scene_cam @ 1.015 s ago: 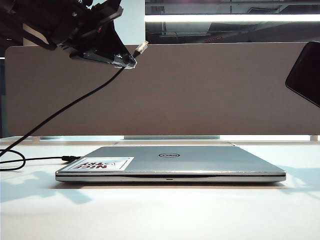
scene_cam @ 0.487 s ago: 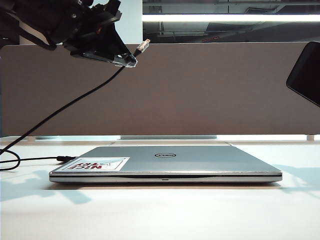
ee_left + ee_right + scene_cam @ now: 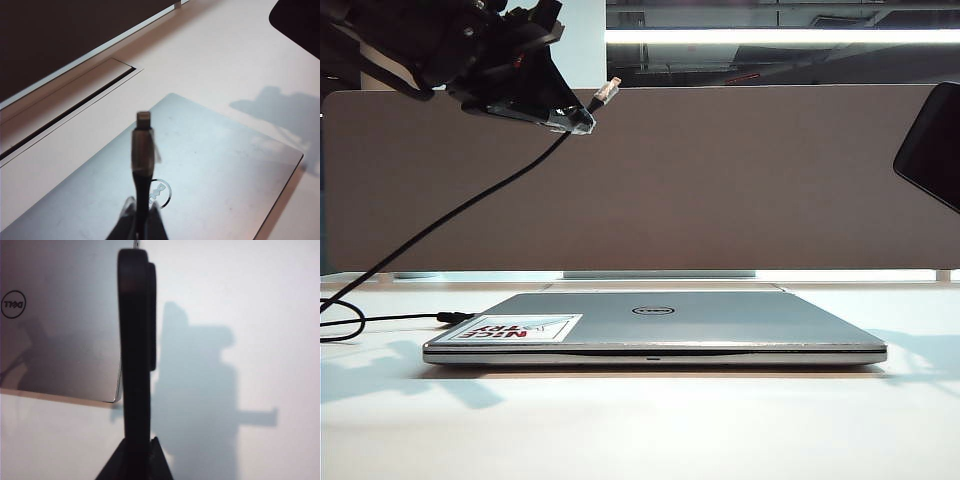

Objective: Pick up the charging cable and the phone, plug the charging cable into the charging port on the phone, and finally place them back on the table.

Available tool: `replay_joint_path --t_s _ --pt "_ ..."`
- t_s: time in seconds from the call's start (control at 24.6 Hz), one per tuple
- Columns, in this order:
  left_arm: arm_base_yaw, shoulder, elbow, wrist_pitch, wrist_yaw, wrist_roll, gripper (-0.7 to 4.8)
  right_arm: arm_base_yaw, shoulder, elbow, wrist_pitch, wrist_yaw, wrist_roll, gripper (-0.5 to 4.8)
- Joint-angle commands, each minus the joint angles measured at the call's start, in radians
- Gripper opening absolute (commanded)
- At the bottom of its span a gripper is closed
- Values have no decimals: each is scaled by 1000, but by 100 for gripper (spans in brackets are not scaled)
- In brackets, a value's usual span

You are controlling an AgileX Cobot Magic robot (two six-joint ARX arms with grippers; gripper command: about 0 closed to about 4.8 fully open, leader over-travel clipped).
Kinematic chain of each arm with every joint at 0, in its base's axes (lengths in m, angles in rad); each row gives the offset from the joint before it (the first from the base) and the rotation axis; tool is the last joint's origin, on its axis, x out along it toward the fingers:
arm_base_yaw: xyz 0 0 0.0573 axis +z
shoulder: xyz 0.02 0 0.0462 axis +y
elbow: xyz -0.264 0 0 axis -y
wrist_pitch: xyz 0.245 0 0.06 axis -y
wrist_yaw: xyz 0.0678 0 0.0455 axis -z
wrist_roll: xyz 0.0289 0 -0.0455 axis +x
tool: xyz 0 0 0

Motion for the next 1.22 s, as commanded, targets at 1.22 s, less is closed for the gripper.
replay_joint_path --t_s 1.22 --pt "-3 -4 6 8 2 -159 -7 29 87 10 -131 38 -28 -7"
